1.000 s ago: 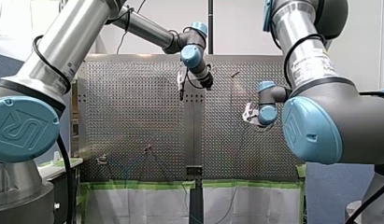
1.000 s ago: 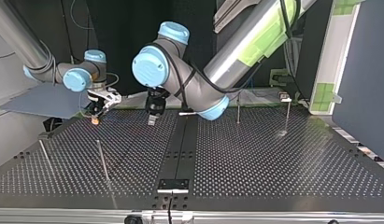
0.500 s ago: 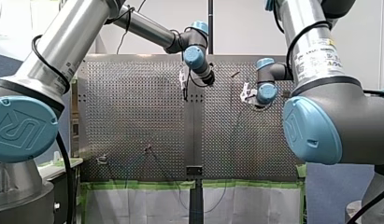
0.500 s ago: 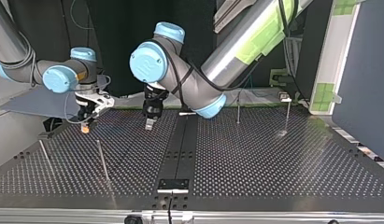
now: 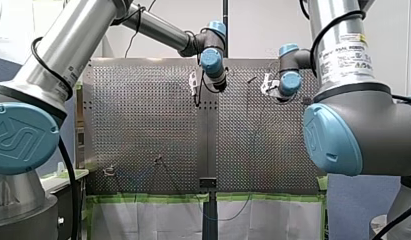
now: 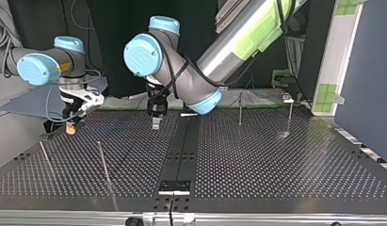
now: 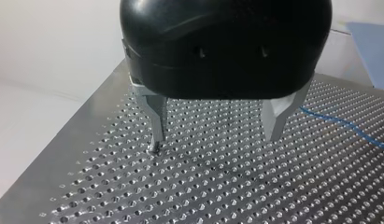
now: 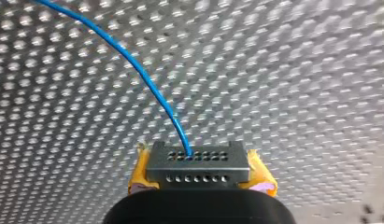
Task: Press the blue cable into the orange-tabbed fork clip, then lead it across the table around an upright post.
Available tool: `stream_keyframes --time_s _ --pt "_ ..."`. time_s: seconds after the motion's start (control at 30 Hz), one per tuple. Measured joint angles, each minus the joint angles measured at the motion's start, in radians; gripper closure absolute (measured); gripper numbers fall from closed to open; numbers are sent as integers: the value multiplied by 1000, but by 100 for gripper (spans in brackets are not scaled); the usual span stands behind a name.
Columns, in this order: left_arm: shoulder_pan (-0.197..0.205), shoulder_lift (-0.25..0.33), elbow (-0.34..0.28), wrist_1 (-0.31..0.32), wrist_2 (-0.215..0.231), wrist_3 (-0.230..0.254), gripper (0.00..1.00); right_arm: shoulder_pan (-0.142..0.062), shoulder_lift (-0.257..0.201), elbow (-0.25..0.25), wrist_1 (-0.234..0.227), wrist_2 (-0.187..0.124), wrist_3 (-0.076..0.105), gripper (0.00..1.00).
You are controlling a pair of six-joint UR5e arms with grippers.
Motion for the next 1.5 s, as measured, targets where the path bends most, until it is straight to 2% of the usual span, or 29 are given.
stream_keyframes --time_s 0.1,0.2,0.37,0.6,0.73,0.83,0.93,1.13,1.37,1.5 --pt "-10 0 0 9 -27 -16 1 6 -33 -1 10 0 -10 100" --pt "-20 0 0 18 -34 -38 1 9 -67 -6 18 0 -13 100" --pt "-38 0 0 20 -29 -71 1 9 -120 -14 23 0 -9 100" --pt "-50 0 0 26 -9 -82 1 0 -194 -25 37 0 -7 100" --pt "-51 0 0 30 -6 -83 1 -3 -231 -14 54 1 -13 100" --pt "-51 0 0 28 -6 -82 1 -5 -246 7 60 11 -27 100" --pt "-51 0 0 25 -6 -82 1 -6 -250 31 62 36 -49 100" --pt "-53 0 0 34 4 -104 1 4 -257 46 77 57 -82 100" --pt "-62 0 0 73 59 -162 1 13 -283 47 83 54 -89 100" --pt "-64 0 0 79 98 -202 1 17 -285 47 83 37 -88 100"
